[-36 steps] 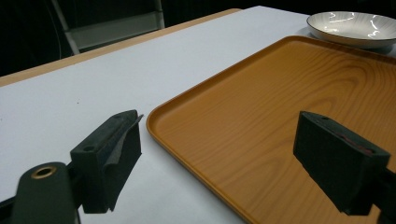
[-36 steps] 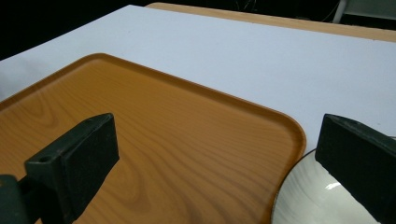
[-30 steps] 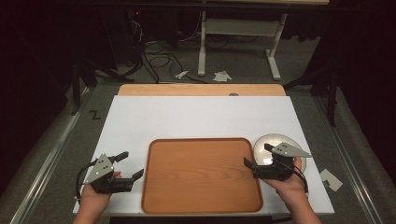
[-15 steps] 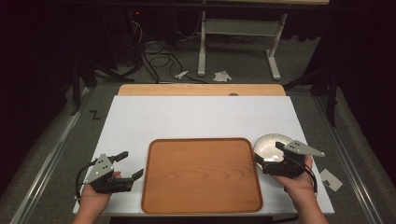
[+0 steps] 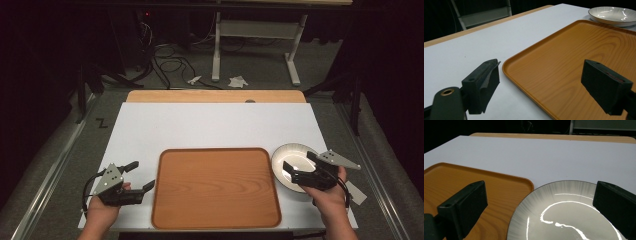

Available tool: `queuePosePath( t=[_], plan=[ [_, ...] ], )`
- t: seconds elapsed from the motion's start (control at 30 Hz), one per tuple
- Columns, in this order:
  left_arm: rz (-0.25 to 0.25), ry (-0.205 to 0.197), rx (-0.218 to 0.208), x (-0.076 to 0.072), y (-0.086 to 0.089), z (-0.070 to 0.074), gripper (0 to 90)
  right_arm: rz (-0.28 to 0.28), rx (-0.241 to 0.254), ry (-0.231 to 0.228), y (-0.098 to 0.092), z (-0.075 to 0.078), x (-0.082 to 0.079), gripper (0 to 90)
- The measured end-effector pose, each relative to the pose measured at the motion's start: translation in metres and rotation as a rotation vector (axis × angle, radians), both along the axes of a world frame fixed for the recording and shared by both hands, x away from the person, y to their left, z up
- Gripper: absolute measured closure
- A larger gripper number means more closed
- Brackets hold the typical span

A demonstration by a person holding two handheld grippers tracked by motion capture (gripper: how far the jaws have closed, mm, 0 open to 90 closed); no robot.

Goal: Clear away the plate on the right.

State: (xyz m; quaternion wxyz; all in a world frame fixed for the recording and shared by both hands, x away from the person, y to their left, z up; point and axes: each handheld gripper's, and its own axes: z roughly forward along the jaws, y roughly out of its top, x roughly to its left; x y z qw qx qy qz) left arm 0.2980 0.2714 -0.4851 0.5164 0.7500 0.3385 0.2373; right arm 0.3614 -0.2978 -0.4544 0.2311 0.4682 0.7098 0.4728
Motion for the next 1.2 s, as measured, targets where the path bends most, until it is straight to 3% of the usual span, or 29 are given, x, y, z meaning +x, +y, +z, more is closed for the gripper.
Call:
queuePosePath(
  t=[0.63,1.2],
  plan=[
    [0.0,-0.006,-0.007,0.008,-0.005,0.0,15.8,-0.084,0.029,0.004,-0.027,-0.001,-0.006,0.0],
    [-0.011,-0.009,-0.005,0.016,-0.013,0.001,15.9,-0.167,0.079,0.045,-0.05,-0.006,-0.013,0.0]
  ],
)
